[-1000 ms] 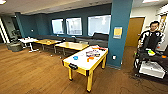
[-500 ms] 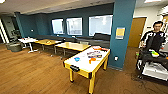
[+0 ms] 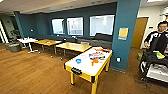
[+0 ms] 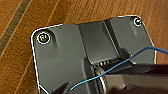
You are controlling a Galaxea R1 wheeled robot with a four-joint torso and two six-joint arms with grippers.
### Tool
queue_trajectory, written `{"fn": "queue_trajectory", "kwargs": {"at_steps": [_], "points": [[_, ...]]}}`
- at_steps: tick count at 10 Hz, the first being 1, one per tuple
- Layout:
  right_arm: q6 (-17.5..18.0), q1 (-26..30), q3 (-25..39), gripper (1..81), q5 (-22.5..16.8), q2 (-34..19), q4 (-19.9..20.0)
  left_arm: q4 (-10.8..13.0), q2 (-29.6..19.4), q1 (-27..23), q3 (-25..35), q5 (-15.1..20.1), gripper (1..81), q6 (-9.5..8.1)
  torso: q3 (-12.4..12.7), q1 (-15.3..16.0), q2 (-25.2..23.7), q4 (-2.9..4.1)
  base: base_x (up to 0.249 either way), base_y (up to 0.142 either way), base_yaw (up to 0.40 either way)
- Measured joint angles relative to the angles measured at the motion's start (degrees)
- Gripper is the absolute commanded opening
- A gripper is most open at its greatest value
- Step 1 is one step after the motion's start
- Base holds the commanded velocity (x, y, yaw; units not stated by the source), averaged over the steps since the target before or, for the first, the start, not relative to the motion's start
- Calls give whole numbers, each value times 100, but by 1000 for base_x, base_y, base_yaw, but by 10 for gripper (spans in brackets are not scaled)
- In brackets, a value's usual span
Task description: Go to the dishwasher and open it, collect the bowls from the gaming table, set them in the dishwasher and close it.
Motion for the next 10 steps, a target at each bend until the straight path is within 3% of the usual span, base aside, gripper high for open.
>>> {"fn": "queue_trajectory", "kwargs": {"at_steps": [10], "points": [[1, 18, 0, 811, 13, 9, 0, -1, 0, -2, 0, -2, 811, 0, 0, 2, 0, 0, 191, 100, 0]]}}
